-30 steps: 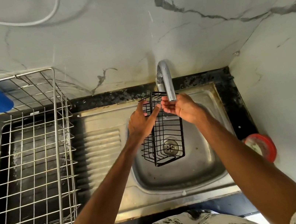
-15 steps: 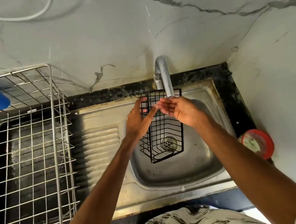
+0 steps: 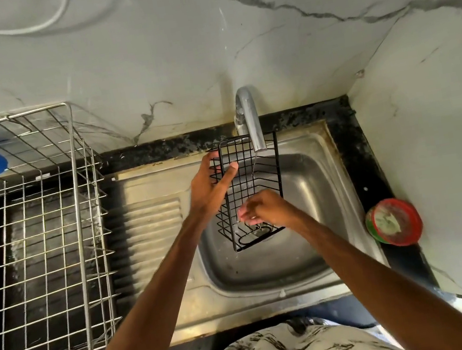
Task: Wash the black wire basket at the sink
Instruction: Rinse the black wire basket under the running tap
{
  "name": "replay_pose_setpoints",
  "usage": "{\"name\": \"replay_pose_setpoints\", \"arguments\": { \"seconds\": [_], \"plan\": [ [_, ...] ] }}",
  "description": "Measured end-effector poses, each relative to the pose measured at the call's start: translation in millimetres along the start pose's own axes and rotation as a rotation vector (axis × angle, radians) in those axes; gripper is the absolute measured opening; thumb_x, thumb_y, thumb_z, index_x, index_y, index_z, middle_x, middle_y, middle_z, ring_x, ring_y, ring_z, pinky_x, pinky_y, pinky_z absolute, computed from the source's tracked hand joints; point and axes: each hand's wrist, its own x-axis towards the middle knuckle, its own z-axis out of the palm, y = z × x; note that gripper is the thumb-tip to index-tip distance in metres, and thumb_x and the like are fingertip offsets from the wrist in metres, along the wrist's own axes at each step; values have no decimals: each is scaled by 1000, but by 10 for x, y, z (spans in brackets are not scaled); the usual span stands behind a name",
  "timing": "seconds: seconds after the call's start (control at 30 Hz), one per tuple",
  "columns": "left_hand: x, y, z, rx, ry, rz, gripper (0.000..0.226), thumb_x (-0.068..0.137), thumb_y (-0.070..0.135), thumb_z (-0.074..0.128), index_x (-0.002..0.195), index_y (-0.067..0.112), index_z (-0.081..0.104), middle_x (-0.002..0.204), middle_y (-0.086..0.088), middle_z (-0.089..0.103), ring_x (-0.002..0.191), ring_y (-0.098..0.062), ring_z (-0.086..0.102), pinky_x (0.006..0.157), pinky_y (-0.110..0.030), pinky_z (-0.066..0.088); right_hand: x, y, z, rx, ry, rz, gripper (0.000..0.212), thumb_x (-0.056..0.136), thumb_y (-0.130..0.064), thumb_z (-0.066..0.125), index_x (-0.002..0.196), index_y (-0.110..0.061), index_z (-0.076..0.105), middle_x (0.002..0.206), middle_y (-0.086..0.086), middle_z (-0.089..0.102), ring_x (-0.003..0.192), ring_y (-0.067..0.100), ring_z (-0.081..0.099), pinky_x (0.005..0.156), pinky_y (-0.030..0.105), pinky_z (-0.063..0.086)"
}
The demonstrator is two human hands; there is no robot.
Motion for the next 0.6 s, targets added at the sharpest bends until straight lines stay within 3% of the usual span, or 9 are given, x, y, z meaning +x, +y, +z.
{"name": "replay_pose_setpoints", "arguments": {
  "seconds": [0.13,0.23,0.37,0.43,0.5,0.57,0.6],
  "plan": [
    [-42,-5,-9,-35,17,-8,68,89,69,62,142,30,47,116,6,71,96,-13,72,87,-47,62,-14,-177,-199,479,191,-25,26,105,-8,48,117,4,67,111,18,74,105,29,73,95,35,58],
    [-62,22,-7,-35,19,-2,73,85,74,61,141,30,48,121,1,71,100,-18,72,86,-49,63,54,-340,-368,904,199,-6,39,110,-24,39,121,5,63,115,22,73,108,32,71,97,38,57],
    [-92,41,-17,3,-2,4,69,89,66,66,143,27,47,108,11,70,92,-12,71,86,-47,63,80,-575,-469,1211,172,-48,34,109,-16,42,123,9,60,111,23,73,102,31,74,87,36,62],
    [-109,37,-23,17,-1,3,63,92,60,67,141,27,48,107,13,68,93,-9,69,88,-44,61,93,-590,-435,1066,256,-78,28,108,-14,44,111,5,65,97,18,76,91,28,74,80,33,63],
    [-133,21,-28,38,15,3,63,90,67,64,139,32,47,117,7,70,100,-13,69,94,-46,59,63,-482,-387,485,307,-155,29,107,-18,47,99,-3,70,89,10,76,86,24,74,82,35,63],
    [-139,-35,-38,45,27,-20,69,84,78,59,137,36,46,123,5,71,107,-16,69,98,-49,57,13,-322,-317,-199,130,-168,25,104,-22,54,98,-9,74,94,6,77,88,18,74,85,36,61],
    [-140,-70,-42,48,28,-41,71,83,81,58,137,36,46,122,7,71,106,-15,69,98,-50,56,-15,-250,-296,-404,59,-159,20,101,-21,59,100,-10,76,100,4,77,90,14,74,82,29,59]
  ]
}}
